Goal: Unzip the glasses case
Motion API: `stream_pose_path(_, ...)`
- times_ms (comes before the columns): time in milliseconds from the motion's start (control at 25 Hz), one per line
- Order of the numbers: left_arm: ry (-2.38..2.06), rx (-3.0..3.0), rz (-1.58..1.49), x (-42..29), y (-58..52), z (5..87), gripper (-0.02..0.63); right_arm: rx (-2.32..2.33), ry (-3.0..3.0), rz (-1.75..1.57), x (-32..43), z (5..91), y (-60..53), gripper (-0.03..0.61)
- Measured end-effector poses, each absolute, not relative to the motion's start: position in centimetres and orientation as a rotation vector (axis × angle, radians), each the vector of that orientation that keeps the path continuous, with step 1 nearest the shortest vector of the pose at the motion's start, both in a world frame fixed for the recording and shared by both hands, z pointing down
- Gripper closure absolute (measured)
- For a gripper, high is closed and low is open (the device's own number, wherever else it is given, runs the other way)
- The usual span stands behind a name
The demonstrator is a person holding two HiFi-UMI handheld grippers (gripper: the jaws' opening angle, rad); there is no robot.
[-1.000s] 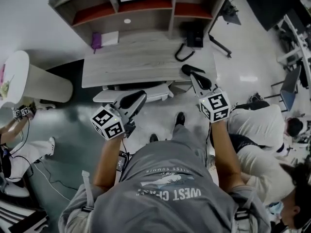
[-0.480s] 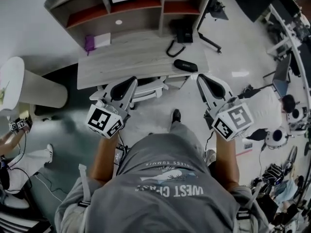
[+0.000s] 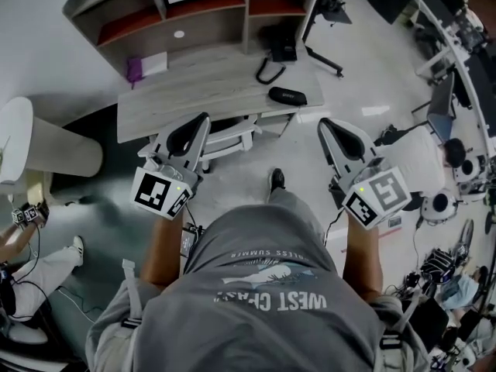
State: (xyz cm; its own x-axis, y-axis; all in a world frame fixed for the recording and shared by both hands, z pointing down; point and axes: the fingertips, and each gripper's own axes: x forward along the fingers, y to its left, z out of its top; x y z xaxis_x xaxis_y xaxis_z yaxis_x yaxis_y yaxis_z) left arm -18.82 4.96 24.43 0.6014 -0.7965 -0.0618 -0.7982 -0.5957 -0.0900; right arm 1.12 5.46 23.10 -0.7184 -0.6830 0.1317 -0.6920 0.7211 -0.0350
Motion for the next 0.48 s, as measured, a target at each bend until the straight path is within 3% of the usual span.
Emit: stream_pose_path(480,1.369,-2.730,0.035,-19.43,5.90,25.53,0.615,1.143,-2.790,0.134,1.42,24.17,6.36,0.571)
